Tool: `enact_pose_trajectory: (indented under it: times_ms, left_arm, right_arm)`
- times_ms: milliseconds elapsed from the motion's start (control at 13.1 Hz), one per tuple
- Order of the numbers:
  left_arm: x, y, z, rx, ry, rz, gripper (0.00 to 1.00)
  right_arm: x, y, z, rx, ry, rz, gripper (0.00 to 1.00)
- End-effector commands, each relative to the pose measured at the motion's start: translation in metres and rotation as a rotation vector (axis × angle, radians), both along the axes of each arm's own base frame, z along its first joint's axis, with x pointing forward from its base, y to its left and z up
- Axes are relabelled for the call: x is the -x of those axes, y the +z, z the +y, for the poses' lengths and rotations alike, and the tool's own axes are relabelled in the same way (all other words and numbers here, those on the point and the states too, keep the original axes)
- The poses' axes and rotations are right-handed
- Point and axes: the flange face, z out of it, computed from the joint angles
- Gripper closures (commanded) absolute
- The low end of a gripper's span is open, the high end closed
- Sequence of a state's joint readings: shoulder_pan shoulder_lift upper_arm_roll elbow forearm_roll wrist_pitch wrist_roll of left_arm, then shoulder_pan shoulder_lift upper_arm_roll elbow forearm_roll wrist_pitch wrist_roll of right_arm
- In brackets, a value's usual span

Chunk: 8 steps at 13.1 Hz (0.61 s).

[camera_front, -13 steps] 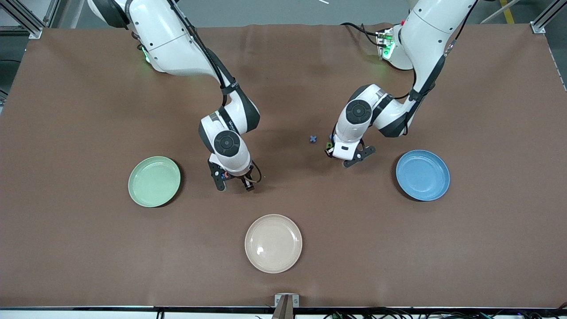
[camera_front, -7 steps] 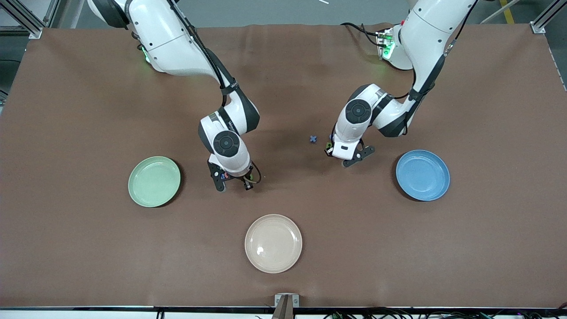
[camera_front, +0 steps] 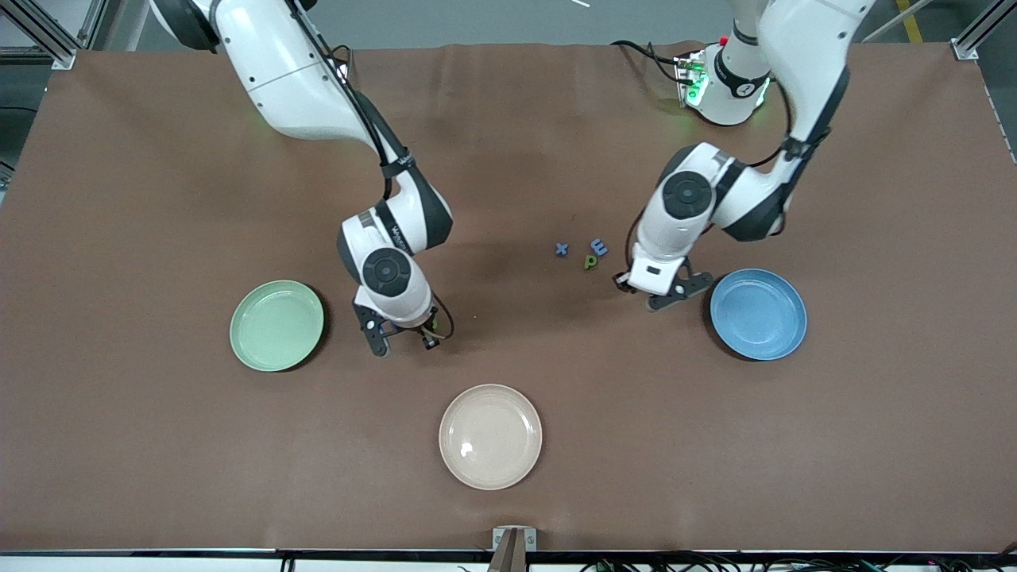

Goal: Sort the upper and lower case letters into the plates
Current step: 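Carry the u with the left gripper while the right gripper carries the B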

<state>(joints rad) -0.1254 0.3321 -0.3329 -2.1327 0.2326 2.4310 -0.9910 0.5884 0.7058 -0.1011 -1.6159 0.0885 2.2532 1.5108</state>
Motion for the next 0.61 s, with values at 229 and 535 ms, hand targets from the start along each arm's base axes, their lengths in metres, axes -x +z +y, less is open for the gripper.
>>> enact_pose_trajectory:
  times_ms: [229, 535]
  left_arm:
    - [-0.029, 0.020, 0.124, -0.056, -0.200, 0.050, 0.91]
    - [-0.035, 0.005, 0.191, -0.048, -0.291, 0.098, 0.91]
  right_arm:
    - [-0.015, 0.067, -0.113, -0.041, 0.204, 0.084, 1.00]
    - [-0.003, 0.074, -0.188, -0.069, 0.308, 0.107, 1.00]
